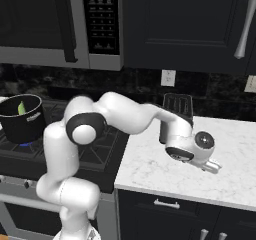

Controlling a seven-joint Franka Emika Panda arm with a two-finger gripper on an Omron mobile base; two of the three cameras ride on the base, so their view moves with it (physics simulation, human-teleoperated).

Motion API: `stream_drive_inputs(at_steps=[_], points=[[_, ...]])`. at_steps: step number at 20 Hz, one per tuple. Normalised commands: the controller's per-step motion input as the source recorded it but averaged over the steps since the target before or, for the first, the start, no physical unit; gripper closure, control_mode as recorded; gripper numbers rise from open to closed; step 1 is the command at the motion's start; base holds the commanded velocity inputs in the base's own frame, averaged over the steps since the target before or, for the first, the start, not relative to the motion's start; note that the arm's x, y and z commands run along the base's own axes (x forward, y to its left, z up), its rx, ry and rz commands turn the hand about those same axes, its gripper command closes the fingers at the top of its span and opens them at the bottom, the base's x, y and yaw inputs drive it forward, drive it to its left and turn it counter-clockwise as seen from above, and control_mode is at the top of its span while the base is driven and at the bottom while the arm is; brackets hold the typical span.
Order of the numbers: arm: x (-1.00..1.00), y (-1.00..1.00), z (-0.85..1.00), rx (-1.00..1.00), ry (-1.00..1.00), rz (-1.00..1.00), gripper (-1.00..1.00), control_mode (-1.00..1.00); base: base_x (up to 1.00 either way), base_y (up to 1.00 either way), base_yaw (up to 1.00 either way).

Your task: Put the corn and corn in the pot. Retrieve the spatula and lightly stir the vegetables in the pot.

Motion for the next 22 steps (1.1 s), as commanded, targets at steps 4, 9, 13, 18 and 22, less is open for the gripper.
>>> stream_drive_inputs(at_steps=[4,9,13,18,22], points=[[0.26,-0.3,-0.07,0.0,0.0,0.0,-1.0,-1.0,0.0,0.0,0.0],[0.33,-0.08,-0.03,0.0,0.0,0.0,-1.0,-1.0,0.0,0.0,0.0],[0.18,0.0,-0.14,-0.01,0.0,0.0,-1.0,-1.0,0.0,0.0,0.0],[0.18,0.0,-0.2,-0.04,0.0,0.0,-1.0,-1.0,0.0,0.0,0.0],[0.18,0.01,-0.21,-0.05,0.0,0.0,-1.0,-1.0,0.0,0.0,0.0]])
